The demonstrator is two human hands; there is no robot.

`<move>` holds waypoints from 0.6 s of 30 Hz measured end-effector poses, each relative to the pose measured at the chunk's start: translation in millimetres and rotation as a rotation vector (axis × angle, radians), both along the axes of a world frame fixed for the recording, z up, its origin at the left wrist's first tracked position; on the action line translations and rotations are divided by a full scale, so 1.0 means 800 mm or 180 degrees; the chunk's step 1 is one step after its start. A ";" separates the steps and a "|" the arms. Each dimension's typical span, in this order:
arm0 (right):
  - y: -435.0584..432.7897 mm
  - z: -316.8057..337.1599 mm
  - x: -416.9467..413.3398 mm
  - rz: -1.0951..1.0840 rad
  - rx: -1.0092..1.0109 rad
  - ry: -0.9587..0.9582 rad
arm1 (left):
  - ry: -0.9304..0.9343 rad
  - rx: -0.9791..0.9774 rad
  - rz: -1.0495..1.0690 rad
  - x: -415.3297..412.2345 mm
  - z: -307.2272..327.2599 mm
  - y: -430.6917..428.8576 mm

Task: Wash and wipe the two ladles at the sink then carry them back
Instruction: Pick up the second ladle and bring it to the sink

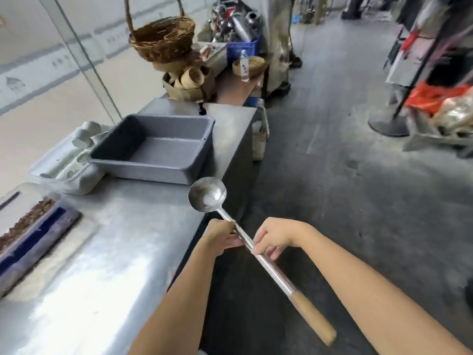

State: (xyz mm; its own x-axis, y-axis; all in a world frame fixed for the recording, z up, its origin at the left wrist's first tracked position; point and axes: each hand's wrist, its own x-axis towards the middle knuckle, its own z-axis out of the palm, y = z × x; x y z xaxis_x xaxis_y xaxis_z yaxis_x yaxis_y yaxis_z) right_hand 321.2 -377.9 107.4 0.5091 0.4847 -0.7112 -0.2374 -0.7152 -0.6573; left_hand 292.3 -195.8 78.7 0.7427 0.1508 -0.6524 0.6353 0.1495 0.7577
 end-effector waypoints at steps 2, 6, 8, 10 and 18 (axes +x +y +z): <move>-0.080 0.005 -0.010 -0.0317 0.0094 -0.0025 | -0.0046 0.0049 -0.0362 0.015 0.011 -0.079; -0.239 0.020 -0.050 -0.0949 0.0217 -0.0094 | -0.0112 -0.0117 -0.1047 0.028 0.026 -0.240; -0.307 0.027 -0.080 -0.1256 0.0219 -0.0129 | -0.0078 -0.0190 -0.1339 0.024 0.033 -0.316; -0.374 0.031 -0.113 -0.1613 0.0215 -0.0176 | -0.0001 -0.0223 -0.1658 0.015 0.039 -0.393; -0.587 0.028 -0.256 -0.3026 0.0247 -0.0188 | 0.0113 -0.0218 -0.3092 -0.048 0.043 -0.664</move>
